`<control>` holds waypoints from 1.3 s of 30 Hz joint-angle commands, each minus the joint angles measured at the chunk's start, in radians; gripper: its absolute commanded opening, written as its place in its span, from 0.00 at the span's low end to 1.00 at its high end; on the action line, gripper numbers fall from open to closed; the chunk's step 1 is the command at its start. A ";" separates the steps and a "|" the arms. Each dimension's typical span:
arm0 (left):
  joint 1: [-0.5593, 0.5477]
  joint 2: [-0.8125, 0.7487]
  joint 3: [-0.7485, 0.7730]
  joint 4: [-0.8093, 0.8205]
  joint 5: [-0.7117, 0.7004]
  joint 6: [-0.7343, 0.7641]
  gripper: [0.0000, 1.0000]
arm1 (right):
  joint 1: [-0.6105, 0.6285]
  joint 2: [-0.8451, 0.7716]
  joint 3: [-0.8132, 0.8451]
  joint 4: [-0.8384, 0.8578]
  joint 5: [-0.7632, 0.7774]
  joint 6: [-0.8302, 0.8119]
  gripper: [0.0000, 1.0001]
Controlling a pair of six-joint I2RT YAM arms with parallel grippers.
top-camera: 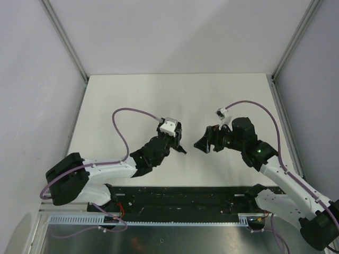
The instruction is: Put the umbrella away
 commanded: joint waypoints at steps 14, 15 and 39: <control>0.002 -0.104 0.090 -0.323 -0.079 0.104 0.00 | -0.031 -0.020 -0.019 0.047 -0.036 0.023 0.80; 0.004 -0.067 0.064 -0.315 -0.084 0.062 0.00 | -0.031 -0.021 -0.020 0.049 -0.037 0.025 0.80; 0.282 -0.066 0.285 -0.971 0.659 -0.288 0.00 | -0.034 -0.054 -0.024 0.015 -0.065 0.037 0.83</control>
